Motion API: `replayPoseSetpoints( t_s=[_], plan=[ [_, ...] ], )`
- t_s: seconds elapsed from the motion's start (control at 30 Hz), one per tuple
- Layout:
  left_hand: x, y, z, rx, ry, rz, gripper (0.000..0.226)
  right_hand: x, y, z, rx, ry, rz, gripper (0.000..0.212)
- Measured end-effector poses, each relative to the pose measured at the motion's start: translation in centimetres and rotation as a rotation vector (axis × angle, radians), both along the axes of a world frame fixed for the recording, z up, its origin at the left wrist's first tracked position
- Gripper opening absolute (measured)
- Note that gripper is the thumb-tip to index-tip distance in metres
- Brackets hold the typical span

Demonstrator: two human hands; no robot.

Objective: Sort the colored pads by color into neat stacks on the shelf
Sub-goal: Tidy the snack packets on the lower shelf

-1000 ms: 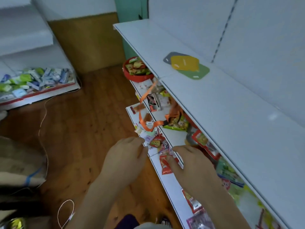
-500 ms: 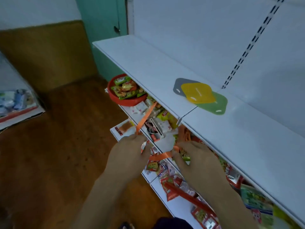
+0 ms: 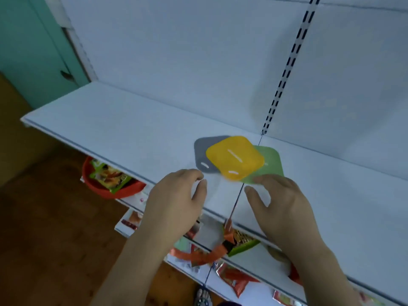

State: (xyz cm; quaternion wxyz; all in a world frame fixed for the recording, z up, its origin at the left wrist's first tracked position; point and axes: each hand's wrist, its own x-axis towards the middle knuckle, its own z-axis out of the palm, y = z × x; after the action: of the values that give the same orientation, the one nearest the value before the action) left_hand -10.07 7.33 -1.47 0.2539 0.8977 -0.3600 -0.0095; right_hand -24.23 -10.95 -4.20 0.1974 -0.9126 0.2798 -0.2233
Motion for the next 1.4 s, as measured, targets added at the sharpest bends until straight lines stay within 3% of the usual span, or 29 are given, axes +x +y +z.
replayPoseSetpoints(
  t_s=[0.2, 0.33, 0.43, 0.57, 0.7, 0.8, 0.87, 0.97, 1.07, 1.2, 1.3, 1.4],
  plan=[
    [5.9, -5.1, -1.1, 0.011, -0.023, -0.081, 0.027, 4.2, -2.1, -1.3, -0.025, 0.046, -0.138, 0.031],
    [8.3, -8.0, -2.6, 0.165, -0.059, -0.141, 0.047, 5.7, -2.5, -1.6, -0.019, 0.242, -0.251, 0.066],
    [9.6, -9.5, -2.8, 0.254, -0.067, -0.173, 0.064, 6.2, -2.0, -1.7, 0.017, 0.315, -0.298, 0.073],
    [11.3, -10.7, -2.2, 0.221, 0.112, -0.211, 0.056, 6.2, -0.5, -1.6, 0.047, 0.213, -0.379, 0.063],
    [10.2, -10.4, -2.1, 0.019, 0.086, -0.413, 0.023, 5.4, 1.3, -2.4, 0.01, 0.054, -0.516, 0.036],
    [8.7, -9.1, -2.6, -0.109, 0.146, -0.731, 0.032, 4.5, 1.9, -2.9, 0.082, -0.068, -0.599, 0.036],
    [8.3, -8.1, -3.2, -0.186, 0.161, -0.813, 0.036, 4.3, 1.8, -2.7, 0.16, -0.149, -0.645, 0.042],
    [9.1, -7.5, -3.5, -0.307, 0.3, -0.734, 0.028, 4.6, 1.6, -2.3, 0.19, -0.139, -0.691, 0.041],
    [10.8, -7.7, -3.1, -0.385, 0.368, -0.549, 0.028, 5.0, 1.7, -2.8, 0.073, -0.033, -0.691, 0.029],
    [14.1, -7.5, -2.6, -0.274, 0.315, -0.261, 0.013, 6.2, 1.8, -1.9, 0.06, 0.152, -0.756, 0.046],
    [16.0, -7.1, -2.9, -0.196, 0.347, -0.215, 0.008, 7.0, 0.9, 0.2, 0.173, 0.366, -0.795, 0.065],
    [16.1, -7.2, -2.9, -0.181, 0.344, -0.211, 0.008, 6.8, -1.7, 1.7, 0.329, 0.428, -0.789, 0.072]
  ],
)
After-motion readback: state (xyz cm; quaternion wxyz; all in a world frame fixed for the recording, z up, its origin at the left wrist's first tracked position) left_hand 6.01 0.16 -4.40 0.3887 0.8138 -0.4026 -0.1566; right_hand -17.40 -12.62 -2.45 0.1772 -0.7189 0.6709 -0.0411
